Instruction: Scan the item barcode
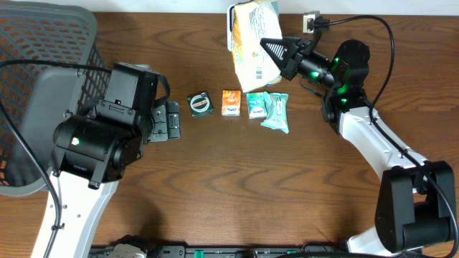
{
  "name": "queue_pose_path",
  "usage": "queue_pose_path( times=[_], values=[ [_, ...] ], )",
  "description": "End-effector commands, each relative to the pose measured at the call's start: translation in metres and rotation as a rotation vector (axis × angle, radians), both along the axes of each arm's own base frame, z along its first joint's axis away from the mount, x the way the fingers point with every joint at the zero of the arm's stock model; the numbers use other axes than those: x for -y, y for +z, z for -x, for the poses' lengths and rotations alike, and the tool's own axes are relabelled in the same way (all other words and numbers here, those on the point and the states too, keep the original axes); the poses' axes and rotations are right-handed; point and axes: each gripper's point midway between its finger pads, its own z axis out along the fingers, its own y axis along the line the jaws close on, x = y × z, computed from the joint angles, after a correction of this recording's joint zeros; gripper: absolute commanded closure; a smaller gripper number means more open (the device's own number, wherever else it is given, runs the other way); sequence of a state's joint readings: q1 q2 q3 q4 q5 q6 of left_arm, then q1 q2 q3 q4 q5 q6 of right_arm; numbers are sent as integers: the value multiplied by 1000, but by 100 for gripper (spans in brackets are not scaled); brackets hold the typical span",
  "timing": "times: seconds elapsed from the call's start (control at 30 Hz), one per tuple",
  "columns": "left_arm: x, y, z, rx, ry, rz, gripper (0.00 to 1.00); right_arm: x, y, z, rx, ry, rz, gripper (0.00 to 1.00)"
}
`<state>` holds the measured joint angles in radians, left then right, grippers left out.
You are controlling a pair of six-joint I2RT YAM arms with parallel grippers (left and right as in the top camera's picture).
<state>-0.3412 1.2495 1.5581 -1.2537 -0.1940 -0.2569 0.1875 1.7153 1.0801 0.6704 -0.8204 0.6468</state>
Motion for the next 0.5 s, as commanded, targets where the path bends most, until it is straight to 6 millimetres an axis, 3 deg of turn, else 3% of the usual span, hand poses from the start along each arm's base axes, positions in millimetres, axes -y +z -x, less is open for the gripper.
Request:
queue_pose_path(
  times=[0.0,0.47],
  values=[
    [-4,2,-2,4,6,-19,2,0,24,3,53,-6,-19,99],
    [-4,2,-2,4,6,-19,2,2,25,1,54,-24,-20,99]
  ],
)
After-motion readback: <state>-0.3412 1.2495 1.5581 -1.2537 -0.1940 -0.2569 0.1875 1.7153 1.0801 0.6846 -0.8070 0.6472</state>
